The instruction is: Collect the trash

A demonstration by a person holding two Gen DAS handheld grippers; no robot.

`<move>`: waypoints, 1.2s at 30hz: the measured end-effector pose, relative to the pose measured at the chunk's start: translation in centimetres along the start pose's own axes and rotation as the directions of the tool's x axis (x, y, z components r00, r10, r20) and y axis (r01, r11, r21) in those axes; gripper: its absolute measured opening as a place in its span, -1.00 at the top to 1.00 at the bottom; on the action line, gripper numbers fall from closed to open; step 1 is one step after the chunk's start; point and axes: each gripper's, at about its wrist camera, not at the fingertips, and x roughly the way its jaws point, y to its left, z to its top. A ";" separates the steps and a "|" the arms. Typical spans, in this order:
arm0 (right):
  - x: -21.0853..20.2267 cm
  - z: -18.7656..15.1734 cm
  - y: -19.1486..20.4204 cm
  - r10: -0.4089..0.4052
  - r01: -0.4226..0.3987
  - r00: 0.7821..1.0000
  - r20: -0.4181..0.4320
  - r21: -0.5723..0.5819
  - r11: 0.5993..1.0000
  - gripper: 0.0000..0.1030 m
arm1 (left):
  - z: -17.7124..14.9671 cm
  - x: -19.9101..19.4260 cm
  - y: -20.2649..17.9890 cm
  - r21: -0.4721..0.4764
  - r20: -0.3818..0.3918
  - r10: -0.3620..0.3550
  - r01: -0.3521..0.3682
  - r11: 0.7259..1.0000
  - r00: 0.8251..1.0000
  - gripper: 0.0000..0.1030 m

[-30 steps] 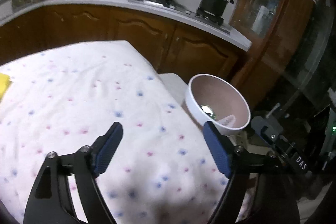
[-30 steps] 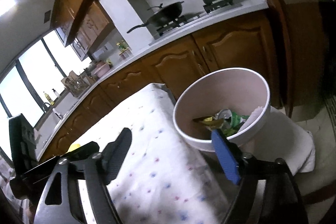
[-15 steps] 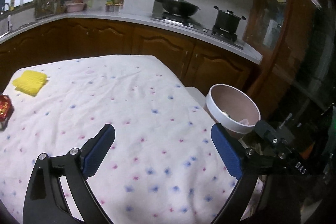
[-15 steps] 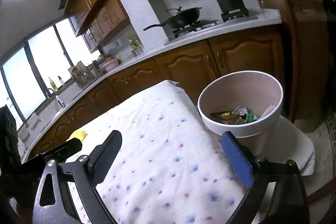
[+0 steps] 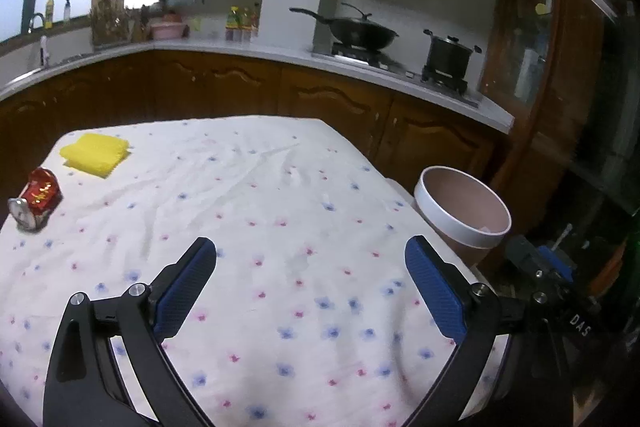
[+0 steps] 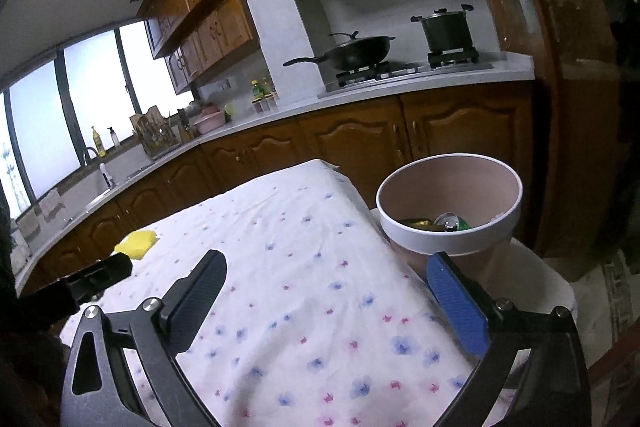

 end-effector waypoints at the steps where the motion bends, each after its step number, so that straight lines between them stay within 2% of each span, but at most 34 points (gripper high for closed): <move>1: -0.2 0.0 0.1 -0.010 0.011 1.000 0.010 -0.011 1.000 -0.97 | -0.2 -0.2 0.1 0.003 0.010 -0.001 0.001 1.000 1.000 -0.93; 5: -1.6 0.6 1.1 -0.063 0.072 0.993 0.101 -0.079 0.994 -0.99 | -0.8 -1.2 0.0 0.027 0.064 0.021 -0.023 0.999 0.998 -1.00; 7: -2.4 1.1 1.6 -0.086 0.105 0.983 0.162 -0.113 0.988 -1.00 | -1.1 -1.7 0.0 0.034 0.098 0.042 -0.045 0.998 0.994 -1.00; 9: -3.3 1.3 2.3 -0.105 0.146 0.963 0.248 -0.153 0.977 -1.00 | -1.5 -2.0 0.1 0.036 0.126 0.063 -0.068 0.997 0.990 -1.00; 11: -3.2 1.1 2.8 -0.113 0.164 0.956 0.270 -0.173 0.971 -1.00 | -2.0 -2.0 0.3 0.032 0.143 0.074 -0.079 0.996 0.987 -1.00; 20: -1.9 -1.7 3.1 -0.059 0.092 0.978 0.199 -0.162 0.982 -1.00 | -4.0 -1.3 0.8 0.040 0.103 0.126 -0.130 0.991 0.987 -1.00; 26: -1.9 -2.6 3.4 -0.039 0.071 0.984 0.173 -0.182 0.981 -1.00 | -4.5 -1.8 0.7 0.039 0.118 0.146 -0.151 0.988 0.982 -1.00; 36: -2.5 -3.3 2.9 -0.050 0.079 0.984 0.169 -0.169 0.983 -1.00 | -5.2 -3.2 -0.2 0.062 0.170 0.156 -0.168 0.984 0.973 -1.00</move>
